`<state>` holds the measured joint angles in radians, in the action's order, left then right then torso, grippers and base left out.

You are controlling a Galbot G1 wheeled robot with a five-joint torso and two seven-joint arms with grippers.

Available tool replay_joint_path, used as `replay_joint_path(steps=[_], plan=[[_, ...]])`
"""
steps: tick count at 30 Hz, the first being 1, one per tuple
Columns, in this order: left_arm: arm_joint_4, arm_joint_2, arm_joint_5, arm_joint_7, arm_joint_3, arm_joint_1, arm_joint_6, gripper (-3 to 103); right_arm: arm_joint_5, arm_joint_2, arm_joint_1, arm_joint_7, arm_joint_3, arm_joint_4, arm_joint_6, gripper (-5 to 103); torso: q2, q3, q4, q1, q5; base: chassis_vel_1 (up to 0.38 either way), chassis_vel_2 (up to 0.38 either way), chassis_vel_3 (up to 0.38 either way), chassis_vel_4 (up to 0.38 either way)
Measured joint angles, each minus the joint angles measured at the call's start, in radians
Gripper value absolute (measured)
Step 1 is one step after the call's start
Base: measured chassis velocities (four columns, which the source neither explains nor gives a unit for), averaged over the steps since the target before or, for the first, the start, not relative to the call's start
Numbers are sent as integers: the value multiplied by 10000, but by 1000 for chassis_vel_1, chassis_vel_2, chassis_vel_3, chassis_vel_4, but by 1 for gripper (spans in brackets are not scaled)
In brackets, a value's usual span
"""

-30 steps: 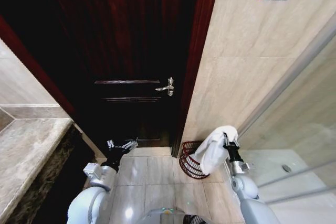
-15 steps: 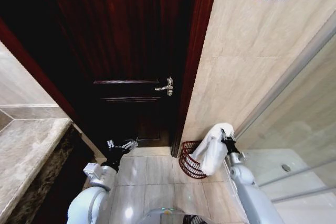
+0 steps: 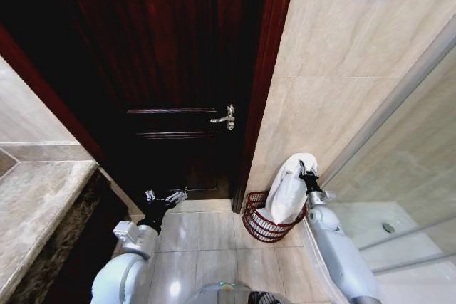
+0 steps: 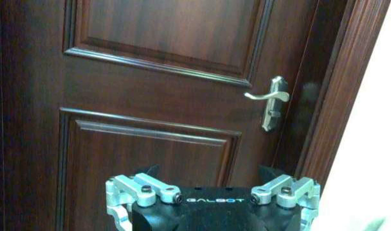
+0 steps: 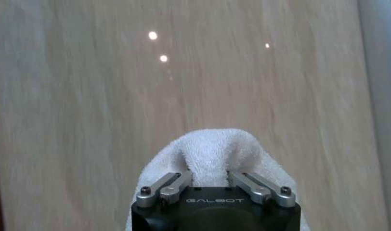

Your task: Discard the used towel into the hamper.

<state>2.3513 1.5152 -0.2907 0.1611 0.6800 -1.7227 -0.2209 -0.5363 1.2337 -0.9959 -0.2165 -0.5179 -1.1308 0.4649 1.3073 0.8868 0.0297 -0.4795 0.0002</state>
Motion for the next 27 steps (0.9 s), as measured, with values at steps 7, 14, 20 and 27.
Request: replay_joint_path(steps=[7,14,20,27], plan=[[0,0,0,0,0,0,0,100,101,285,-106,-872,-46,1867,455,11,0,0,-1,1,-2,0,0,0,0],[0,0,0,0,0,0,0,100,478,417,-332,-1264,-71,2234,-82,11,0,-1,1,1,-3,0,0,0,0],[0,0,0,0,0,0,0,100,575,419,-630,-1103,-41,1697,-1129,11,1,-1,2,1,-2,0,0,0,0],[0,0,0,-1,0,0,0,100,762,330,-943,-962,-48,1094,-1644,11,2,-1,1,1,0,0,0,0,0]])
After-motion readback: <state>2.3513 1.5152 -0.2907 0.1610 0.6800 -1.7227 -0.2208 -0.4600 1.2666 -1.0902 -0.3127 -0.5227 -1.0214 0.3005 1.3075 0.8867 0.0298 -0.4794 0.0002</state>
